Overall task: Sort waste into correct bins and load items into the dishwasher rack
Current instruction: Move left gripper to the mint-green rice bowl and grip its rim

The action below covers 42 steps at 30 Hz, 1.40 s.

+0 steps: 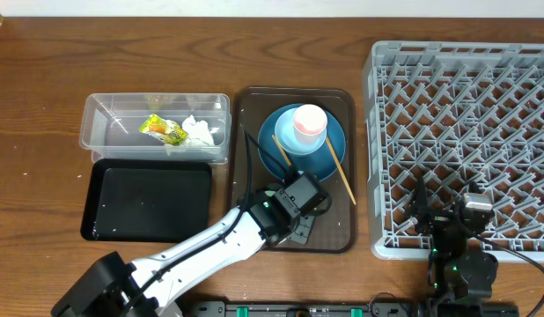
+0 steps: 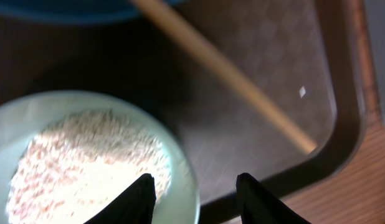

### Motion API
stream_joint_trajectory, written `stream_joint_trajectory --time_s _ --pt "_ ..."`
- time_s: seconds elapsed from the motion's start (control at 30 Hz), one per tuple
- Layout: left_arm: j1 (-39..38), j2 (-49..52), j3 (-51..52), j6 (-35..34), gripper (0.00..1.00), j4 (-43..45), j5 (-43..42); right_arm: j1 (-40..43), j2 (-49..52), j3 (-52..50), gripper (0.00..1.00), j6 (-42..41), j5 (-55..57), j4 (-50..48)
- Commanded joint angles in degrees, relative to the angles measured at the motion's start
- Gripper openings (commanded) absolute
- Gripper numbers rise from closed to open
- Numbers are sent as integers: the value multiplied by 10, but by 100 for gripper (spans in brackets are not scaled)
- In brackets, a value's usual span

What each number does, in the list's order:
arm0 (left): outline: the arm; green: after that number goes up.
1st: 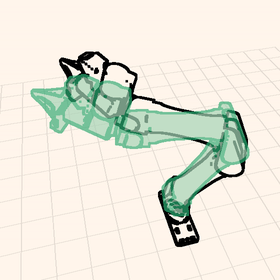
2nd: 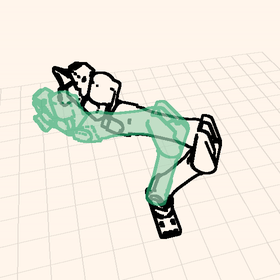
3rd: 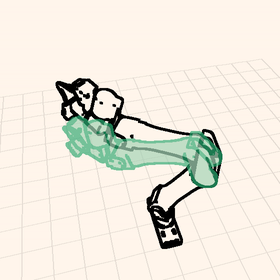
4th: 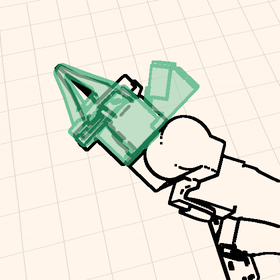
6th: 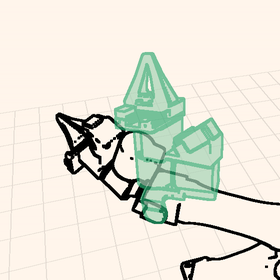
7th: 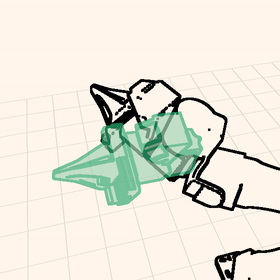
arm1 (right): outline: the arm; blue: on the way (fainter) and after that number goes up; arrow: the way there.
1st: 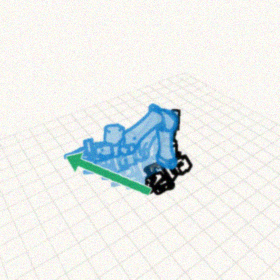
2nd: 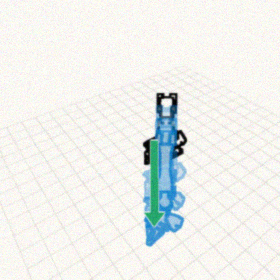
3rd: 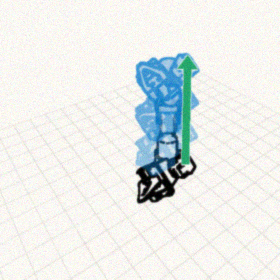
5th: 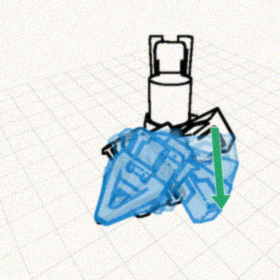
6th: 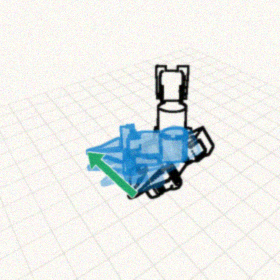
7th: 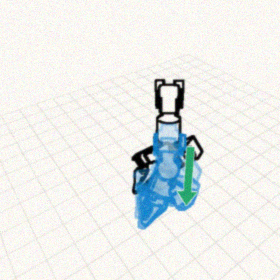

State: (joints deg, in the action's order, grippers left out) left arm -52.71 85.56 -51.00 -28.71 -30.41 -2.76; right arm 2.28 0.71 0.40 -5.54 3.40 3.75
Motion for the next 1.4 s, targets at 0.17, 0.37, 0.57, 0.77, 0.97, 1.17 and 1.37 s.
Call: stream_joint_trajectory --time_s 0.17,0.37,0.57,0.77,0.97,1.17,1.37 --pt "0 62 5 -6 40 23 26 5 -1 -1 99 -4 2 2" --pt "0 94 5 -19 25 26 26 5 -1 -1 99 -4 2 2" --pt "0 84 4 -19 24 27 38 5 -1 -1 99 -4 2 2" --pt "0 59 4 -18 28 26 76 5 -1 -1 99 -4 2 2" --pt "0 45 4 -18 27 23 80 5 -1 -1 99 -4 2 2" --pt "-2 45 6 -21 27 9 74 5 -1 -1 99 -4 2 2" --pt "-2 46 6 -27 22 9 48 5 -1 -1 99 -4 2 2"
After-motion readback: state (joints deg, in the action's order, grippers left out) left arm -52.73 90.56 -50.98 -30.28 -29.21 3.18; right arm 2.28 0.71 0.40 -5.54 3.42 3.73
